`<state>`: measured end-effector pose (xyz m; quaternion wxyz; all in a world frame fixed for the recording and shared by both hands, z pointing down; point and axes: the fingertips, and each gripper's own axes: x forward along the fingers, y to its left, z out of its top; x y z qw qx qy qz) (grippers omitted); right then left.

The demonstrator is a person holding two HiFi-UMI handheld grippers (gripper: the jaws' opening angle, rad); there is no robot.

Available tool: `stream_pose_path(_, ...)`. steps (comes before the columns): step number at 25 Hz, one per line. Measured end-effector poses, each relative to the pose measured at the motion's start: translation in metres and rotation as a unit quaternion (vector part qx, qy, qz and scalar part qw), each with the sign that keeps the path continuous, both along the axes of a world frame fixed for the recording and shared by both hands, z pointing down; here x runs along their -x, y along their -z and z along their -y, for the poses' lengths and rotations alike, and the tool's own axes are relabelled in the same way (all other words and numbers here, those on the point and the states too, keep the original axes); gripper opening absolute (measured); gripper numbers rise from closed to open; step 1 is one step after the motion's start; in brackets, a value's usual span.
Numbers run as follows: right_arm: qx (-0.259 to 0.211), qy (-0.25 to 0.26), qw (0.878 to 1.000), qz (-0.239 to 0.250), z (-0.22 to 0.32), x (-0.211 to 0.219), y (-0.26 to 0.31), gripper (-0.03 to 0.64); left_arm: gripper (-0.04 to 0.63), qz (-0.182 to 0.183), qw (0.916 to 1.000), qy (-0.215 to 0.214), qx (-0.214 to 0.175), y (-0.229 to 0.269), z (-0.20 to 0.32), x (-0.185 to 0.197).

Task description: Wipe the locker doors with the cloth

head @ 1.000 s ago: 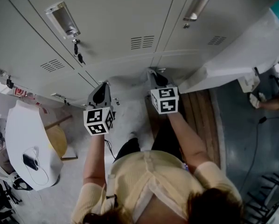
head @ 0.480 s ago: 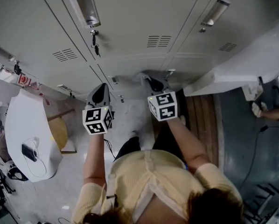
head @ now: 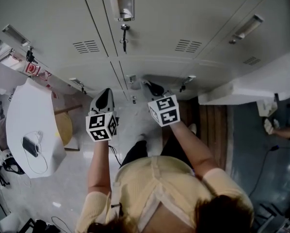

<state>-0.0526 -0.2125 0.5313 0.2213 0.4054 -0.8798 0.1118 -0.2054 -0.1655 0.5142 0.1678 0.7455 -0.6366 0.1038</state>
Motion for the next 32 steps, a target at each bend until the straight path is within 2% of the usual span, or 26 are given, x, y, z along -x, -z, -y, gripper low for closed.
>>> stream_pose_path(9,0.017,0.035,0.999,-0.01,0.002,0.049,-0.021,0.015,0.002,-0.006,0.9996,0.023,0.015,-0.011,-0.013,0.027)
stream_pose_path(16,0.011,0.035,0.999,-0.027,0.013,0.062,-0.034,0.015,0.002,-0.009,0.9995,0.023,0.021,-0.02,-0.013,0.031)
stream_pose_path(24,0.012,0.007,0.999,-0.039,0.023,0.04,-0.04,0.015,0.002,-0.013,0.9994,0.012,0.03,-0.028,-0.005,0.024)
stream_pose_path(32,0.013,-0.028,0.999,-0.039,0.03,0.005,-0.041,0.015,0.002,-0.006,0.9992,-0.022,0.033,-0.03,0.009,-0.004)
